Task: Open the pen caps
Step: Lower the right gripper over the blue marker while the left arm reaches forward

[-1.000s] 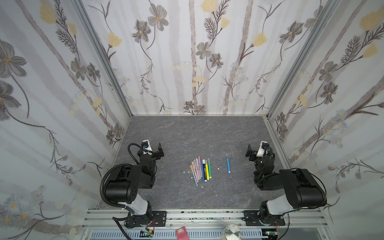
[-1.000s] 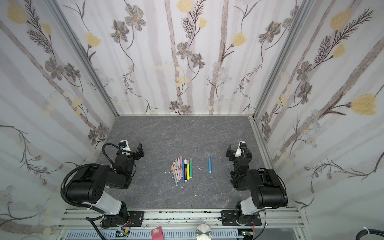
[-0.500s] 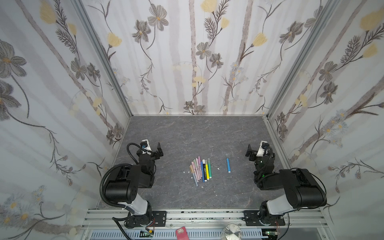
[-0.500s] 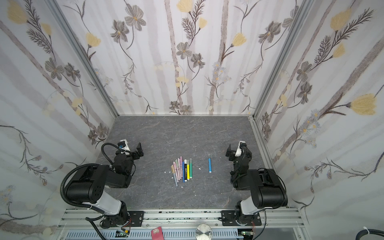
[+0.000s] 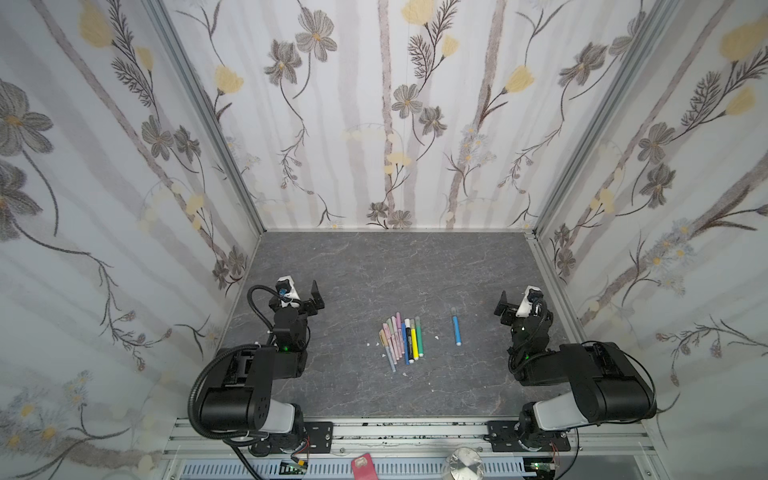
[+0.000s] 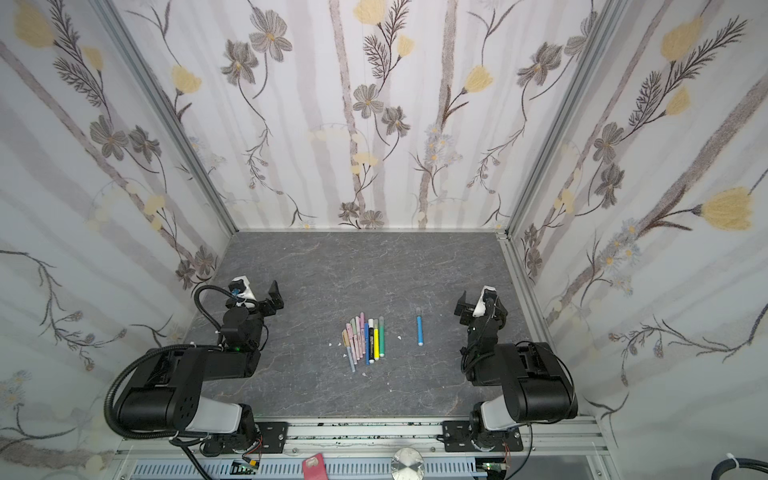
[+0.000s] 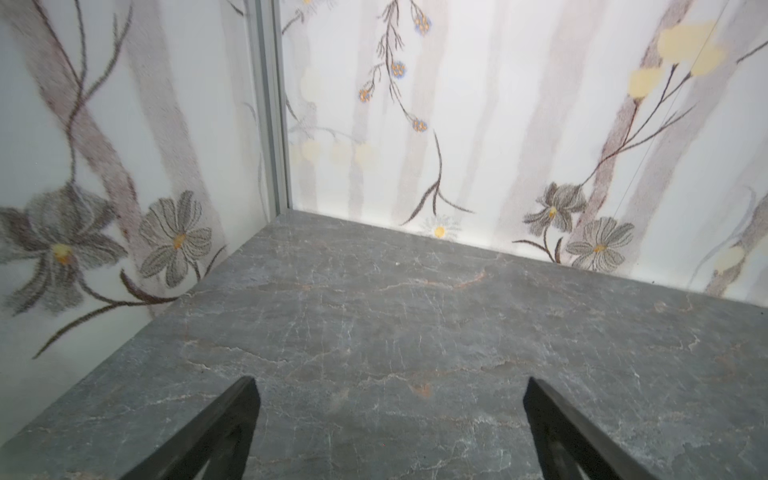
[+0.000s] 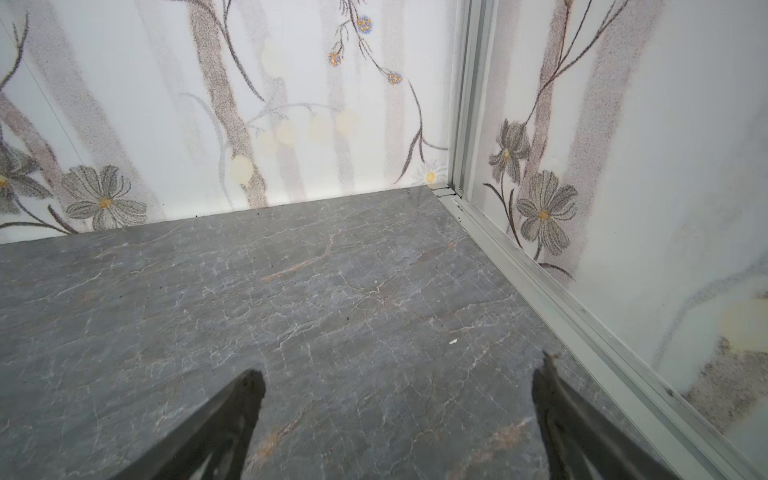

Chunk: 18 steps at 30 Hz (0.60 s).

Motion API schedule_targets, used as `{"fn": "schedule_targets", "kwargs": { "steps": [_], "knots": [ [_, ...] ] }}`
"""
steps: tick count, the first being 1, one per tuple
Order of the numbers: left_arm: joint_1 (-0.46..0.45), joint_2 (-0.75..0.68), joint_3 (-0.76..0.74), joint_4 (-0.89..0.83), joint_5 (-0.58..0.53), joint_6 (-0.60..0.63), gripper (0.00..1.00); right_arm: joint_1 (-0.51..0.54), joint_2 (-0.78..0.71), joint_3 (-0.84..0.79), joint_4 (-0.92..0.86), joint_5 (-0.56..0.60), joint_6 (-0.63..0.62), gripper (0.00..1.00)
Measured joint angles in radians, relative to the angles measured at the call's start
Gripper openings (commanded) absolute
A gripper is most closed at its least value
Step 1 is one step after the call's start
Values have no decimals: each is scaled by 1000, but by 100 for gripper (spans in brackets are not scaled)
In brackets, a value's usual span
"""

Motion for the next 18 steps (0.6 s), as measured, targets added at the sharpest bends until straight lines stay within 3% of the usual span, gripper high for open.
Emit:
{"fn": "schedule_targets", "kwargs": {
  "steps": [7,12,18],
  "knots": [
    [-2,-323,42,-259,-48,-84,100,19,-370,150,-320,26,32,100],
    [-3,-470,64,-435,-45,-210,100,3,-489,236,-640,36,256,100],
    [-3,-540,135,-665,-10,-352,100,-8,-562,283,-875,-114,431,100]
  ]
}}
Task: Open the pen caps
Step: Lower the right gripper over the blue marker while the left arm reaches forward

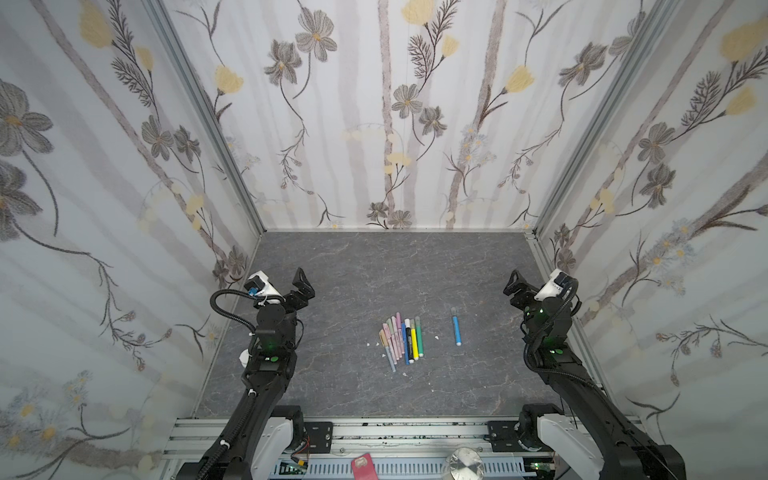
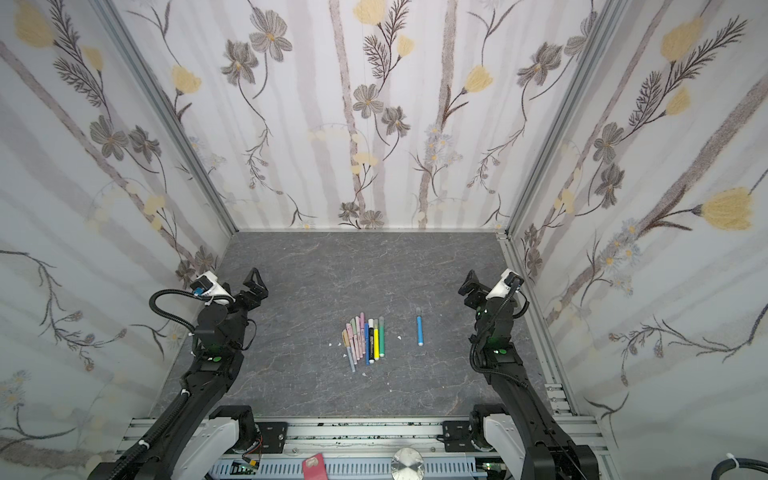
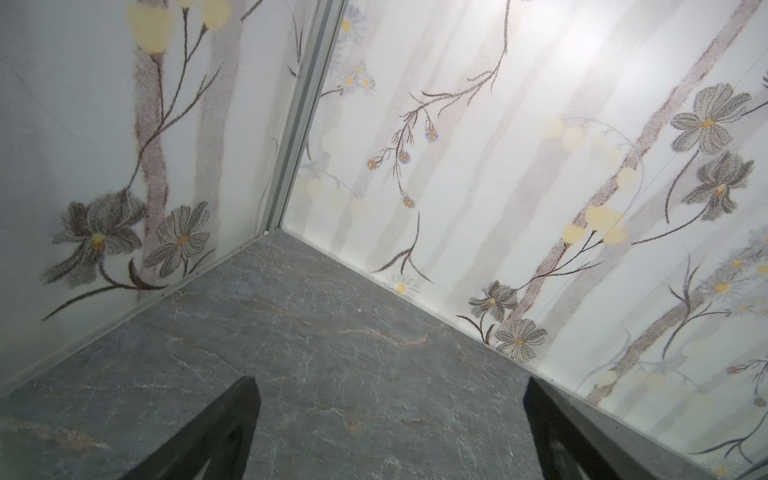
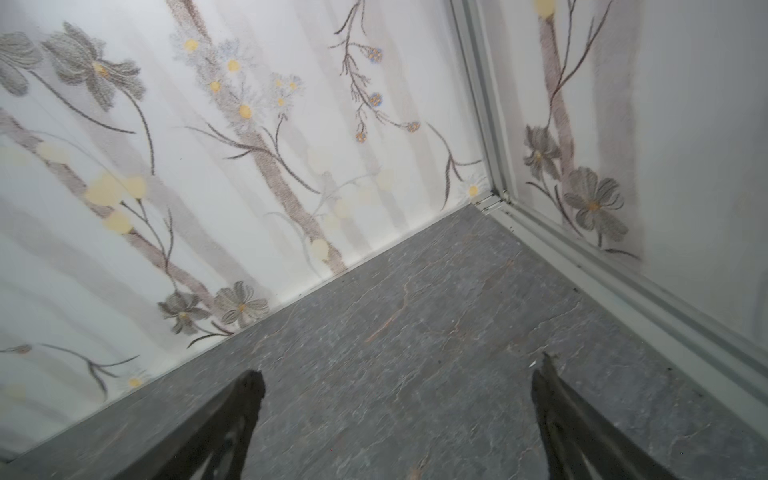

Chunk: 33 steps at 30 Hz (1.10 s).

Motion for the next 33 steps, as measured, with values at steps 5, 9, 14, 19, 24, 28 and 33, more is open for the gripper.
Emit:
{"fn": "schedule_targets", "kwargs": {
  "steps": [5,9,14,19,24,28,33],
  "knots": [
    [0,-10,8,-103,68,-89,100,-10,-64,2,-94,-72,64,100],
    [-2,25,27,-131,117,-166,100,-3,-60,57,-200,-120,66,98],
    [-56,158,74,-157,156,-253,100,77,53,205,-409,-128,16,96],
    [-138,267,182,-219,170,-256,100,183,164,271,-606,-130,-5,95],
    [-176,322,267,-303,152,-219,100,309,253,323,-720,-128,-20,91],
    [-186,331,273,-367,138,-208,100,356,335,352,-782,-118,-29,87],
    [-187,331,254,-417,137,-204,100,370,454,400,-800,-110,-55,79]
  ]
}}
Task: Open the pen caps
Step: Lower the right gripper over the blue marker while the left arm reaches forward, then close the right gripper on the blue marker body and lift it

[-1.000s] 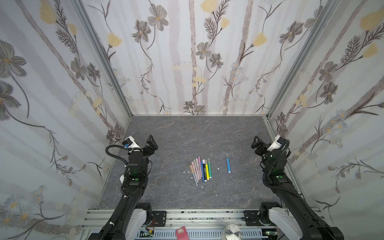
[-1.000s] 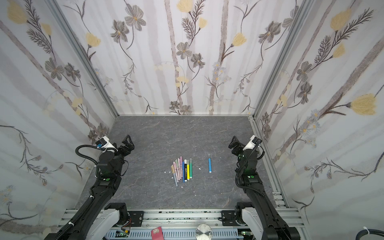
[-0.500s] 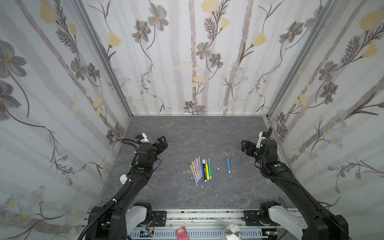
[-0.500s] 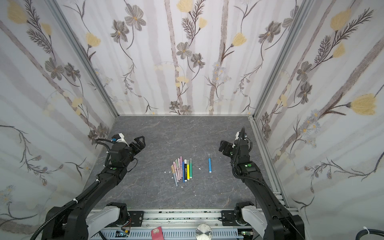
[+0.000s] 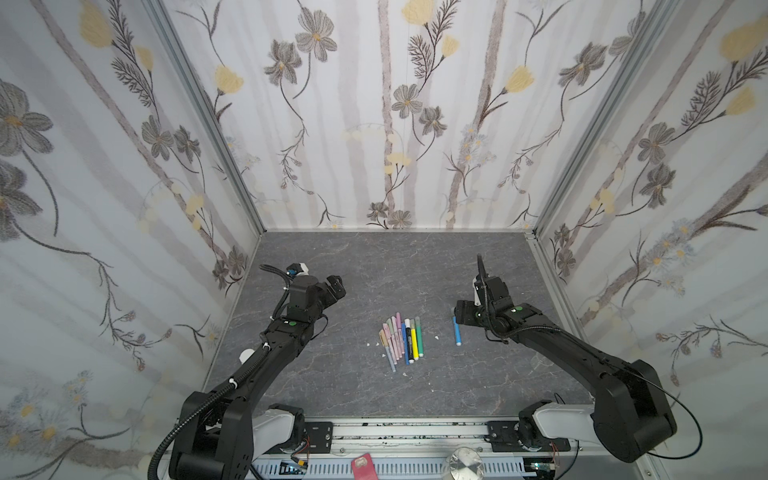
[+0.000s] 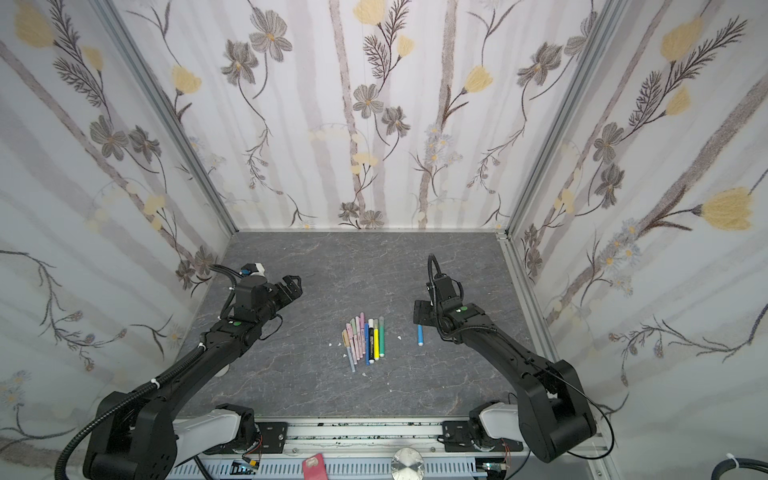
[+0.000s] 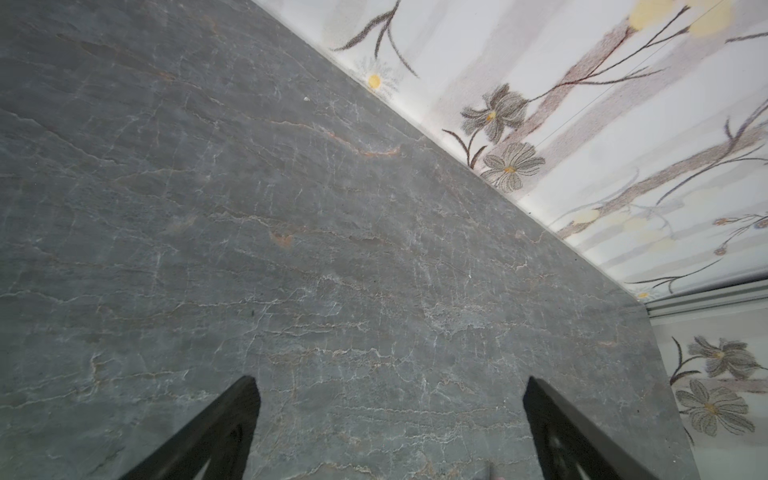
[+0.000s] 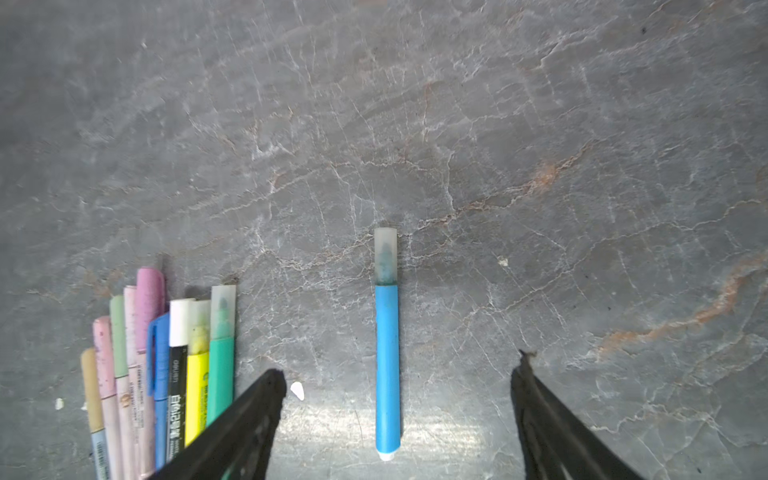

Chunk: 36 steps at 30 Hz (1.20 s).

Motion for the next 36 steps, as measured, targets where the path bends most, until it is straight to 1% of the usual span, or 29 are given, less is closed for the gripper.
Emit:
{"fn": "schedule_targets", "kwargs": {
  "steps": [7,10,14,20,25,28,36],
  "knots": [
    [-1,-5,-11,-49,-8,18,100,14,85,13,-6,-12,-19,68],
    [-1,2,-11,-57,-7,22,100,22,101,13,-6,-13,-22,61],
    [-5,39,-2,-69,-6,26,100,26,123,13,2,-23,-25,59],
    [-24,107,51,-96,-12,47,100,34,164,12,8,-38,-27,56],
    [-26,134,64,-122,-11,48,100,35,204,12,17,-47,-35,49],
    [-26,134,54,-116,10,47,100,35,229,11,24,-64,-38,45],
    [-26,147,62,-119,38,40,100,35,265,2,67,-60,-56,35]
  ]
}}
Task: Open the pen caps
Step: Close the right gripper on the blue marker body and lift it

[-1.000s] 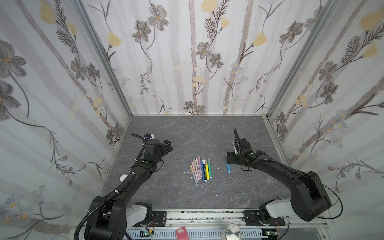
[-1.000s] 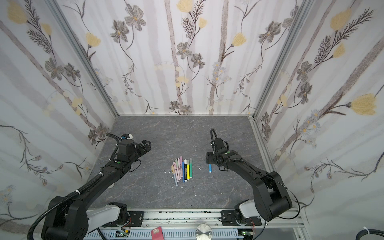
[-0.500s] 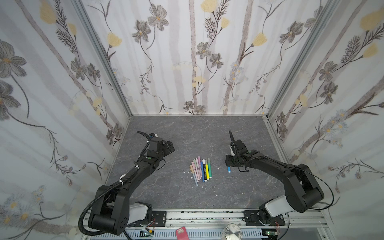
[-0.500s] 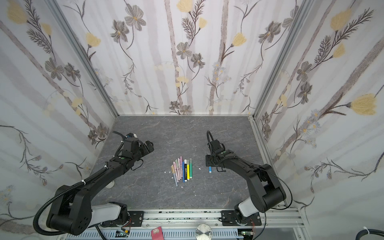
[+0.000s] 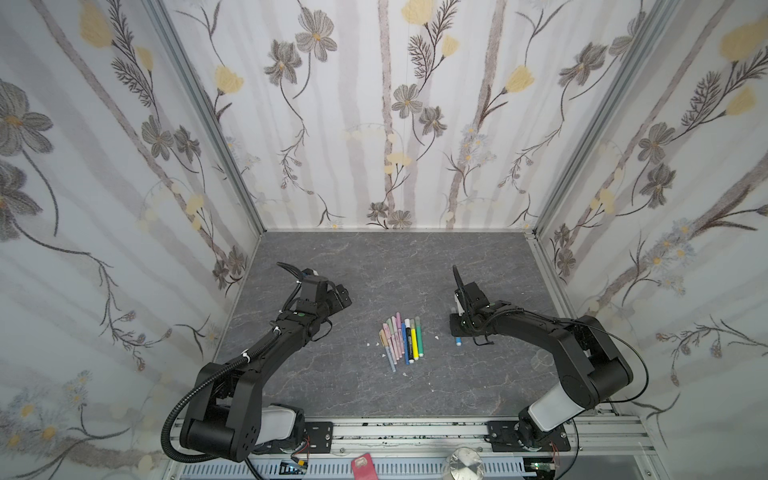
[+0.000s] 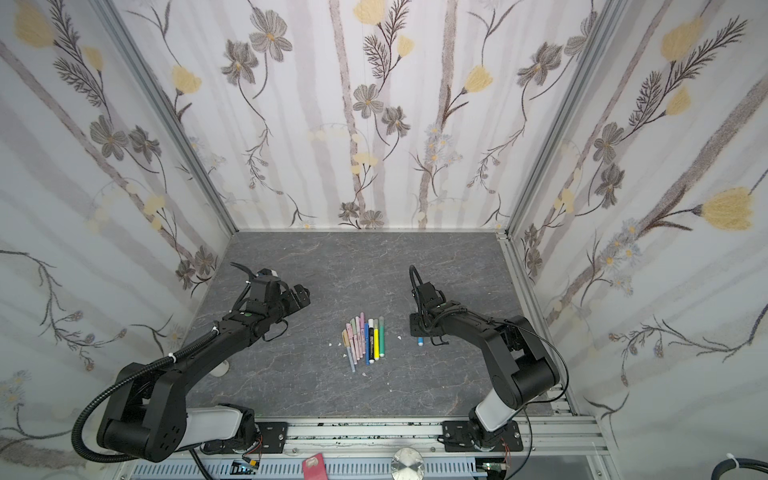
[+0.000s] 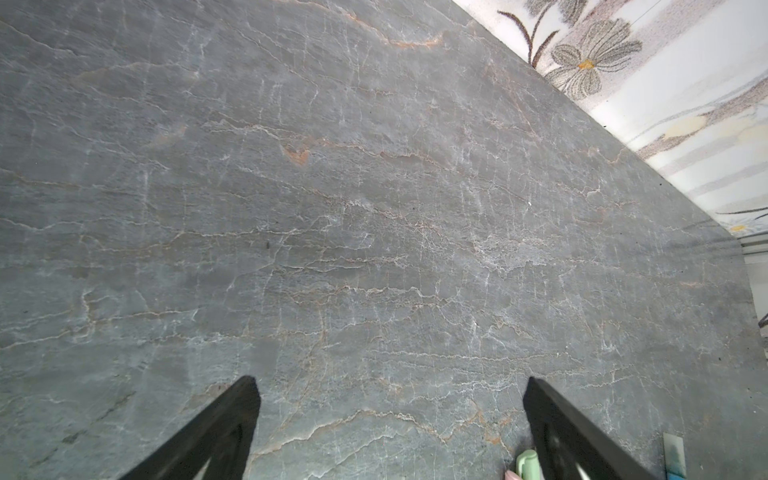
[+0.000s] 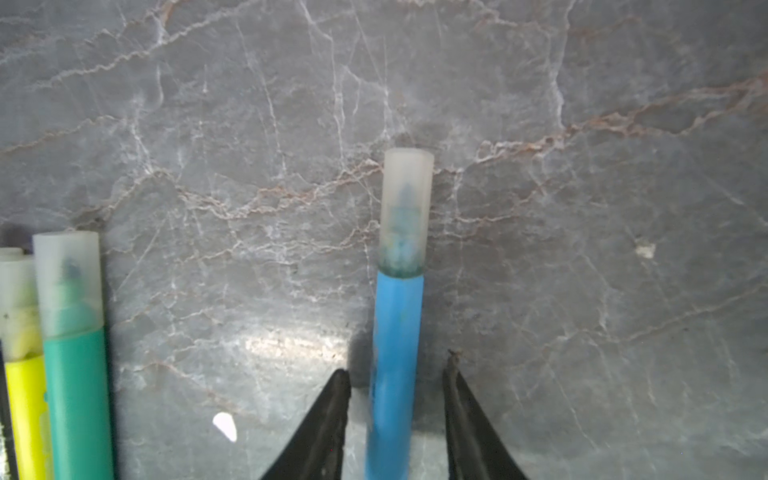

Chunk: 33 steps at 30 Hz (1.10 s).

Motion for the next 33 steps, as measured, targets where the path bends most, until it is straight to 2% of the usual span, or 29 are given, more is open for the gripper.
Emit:
{"fn": "schedule_targets", "kwargs": {
  "steps": [7,17,18,26,33],
  "knots": [
    [-1,5,21,0,32,0,96,-2,9,-18,61,8,-5,22],
    [-23,-6,63,-9,103,0,92,-1,-20,-40,86,-37,-31,11],
    [-32,-8,75,-11,110,0,92,0,-40,-44,61,-63,-40,8],
    [-137,26,172,-5,267,2,92,0,-239,-47,68,-212,-119,5],
    [-264,99,202,72,376,-64,86,0,-299,-46,114,-272,-146,4]
  ]
}}
